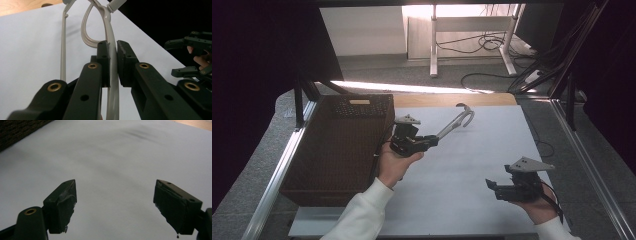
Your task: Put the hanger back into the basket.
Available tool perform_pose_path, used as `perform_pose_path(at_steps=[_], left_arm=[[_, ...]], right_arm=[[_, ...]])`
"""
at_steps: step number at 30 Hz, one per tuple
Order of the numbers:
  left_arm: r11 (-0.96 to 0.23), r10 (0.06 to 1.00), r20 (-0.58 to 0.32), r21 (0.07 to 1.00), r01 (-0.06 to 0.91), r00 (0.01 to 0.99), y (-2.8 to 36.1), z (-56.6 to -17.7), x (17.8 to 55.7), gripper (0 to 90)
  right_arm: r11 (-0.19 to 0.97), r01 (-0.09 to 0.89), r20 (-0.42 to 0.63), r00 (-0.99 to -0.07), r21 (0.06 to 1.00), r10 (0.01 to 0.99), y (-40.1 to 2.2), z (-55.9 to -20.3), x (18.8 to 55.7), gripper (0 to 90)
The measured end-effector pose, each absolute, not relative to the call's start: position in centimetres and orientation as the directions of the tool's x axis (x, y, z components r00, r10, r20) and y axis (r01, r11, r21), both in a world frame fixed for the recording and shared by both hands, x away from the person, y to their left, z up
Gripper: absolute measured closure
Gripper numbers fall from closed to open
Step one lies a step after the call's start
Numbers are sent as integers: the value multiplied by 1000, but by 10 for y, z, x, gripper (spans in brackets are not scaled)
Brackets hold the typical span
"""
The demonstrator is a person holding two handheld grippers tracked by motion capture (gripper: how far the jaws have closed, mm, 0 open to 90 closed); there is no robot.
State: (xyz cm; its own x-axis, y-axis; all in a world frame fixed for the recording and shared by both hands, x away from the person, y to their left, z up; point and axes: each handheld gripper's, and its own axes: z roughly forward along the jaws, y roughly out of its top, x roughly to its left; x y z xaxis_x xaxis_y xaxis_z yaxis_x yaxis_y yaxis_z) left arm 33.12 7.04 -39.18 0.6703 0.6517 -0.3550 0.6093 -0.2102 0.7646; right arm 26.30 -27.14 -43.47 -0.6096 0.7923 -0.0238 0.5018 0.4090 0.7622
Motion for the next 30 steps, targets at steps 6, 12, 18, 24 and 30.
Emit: perform_pose_path(at_steps=[6,12,18,24,30], left_arm=[[-209,645,-354,771,602,677,77,-386,328,819],[-212,645,-341,780,589,684,84,-378,323,819],[-211,648,-328,790,575,688,95,-370,317,818],[-193,657,-318,806,560,684,109,-361,312,819],[-179,657,-318,815,552,683,120,-355,308,819]], right_arm=[[406,503,-23,-606,763,795,-272,-435,263,191],[405,505,-23,-604,762,796,-272,-435,263,191],[405,503,-25,-603,764,798,-272,-434,263,191],[403,506,-24,-601,763,799,-272,-435,264,191],[403,507,-25,-599,762,800,-272,-434,264,191]])
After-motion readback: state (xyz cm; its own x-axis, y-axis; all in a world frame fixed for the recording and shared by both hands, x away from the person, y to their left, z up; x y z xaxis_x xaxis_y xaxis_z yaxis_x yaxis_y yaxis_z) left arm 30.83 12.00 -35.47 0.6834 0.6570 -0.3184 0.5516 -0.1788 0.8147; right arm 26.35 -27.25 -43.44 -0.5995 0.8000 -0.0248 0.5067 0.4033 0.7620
